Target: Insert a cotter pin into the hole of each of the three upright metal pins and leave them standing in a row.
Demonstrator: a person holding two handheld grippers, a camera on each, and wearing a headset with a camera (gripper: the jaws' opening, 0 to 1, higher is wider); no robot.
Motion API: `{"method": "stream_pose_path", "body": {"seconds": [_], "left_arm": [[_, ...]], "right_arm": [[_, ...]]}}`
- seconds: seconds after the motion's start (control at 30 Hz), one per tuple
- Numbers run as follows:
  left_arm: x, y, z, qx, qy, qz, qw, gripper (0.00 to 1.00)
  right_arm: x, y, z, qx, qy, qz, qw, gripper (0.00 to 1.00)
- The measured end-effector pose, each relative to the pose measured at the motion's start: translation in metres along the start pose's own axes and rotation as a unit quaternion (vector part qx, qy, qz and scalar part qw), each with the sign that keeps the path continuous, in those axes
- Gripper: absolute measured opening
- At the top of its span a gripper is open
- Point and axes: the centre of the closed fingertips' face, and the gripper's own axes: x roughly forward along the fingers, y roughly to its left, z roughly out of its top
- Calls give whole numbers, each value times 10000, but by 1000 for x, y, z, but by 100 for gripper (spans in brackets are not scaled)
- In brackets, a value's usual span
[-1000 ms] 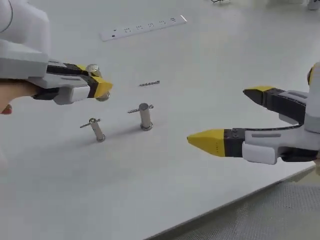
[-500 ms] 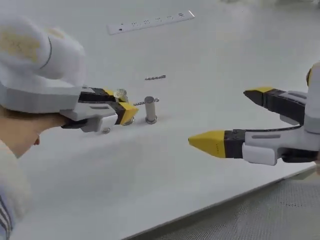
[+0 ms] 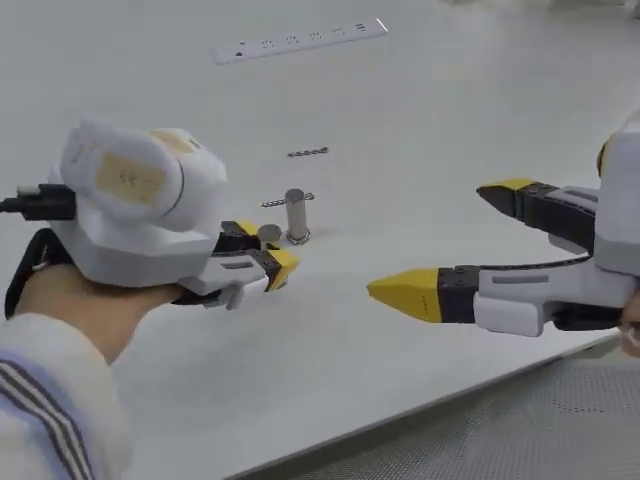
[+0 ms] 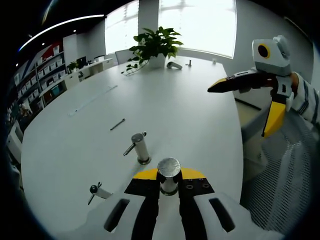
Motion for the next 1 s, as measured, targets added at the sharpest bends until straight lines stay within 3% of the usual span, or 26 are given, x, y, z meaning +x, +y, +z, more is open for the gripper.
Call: {"method": "stream_pose_path", "body": {"seconds": [0.47, 0.53, 0.8, 1.0], "left_arm": [[28, -22, -18, -66, 104, -189, 9997, 10], [30, -22, -15, -30, 12, -162, 9999, 10], [33, -19, -13, 101, 15, -44, 9999, 10], [33, -19, -12, 78, -195, -14, 9998, 10]], "right_arm": [[1, 0, -3, 24, 26, 36, 10000, 96], [1, -1, -4, 32, 33, 39, 10000, 96], [0, -2, -6, 28, 64, 39, 10000, 96], [2, 0, -8, 28, 96, 62, 9999, 96]]}}
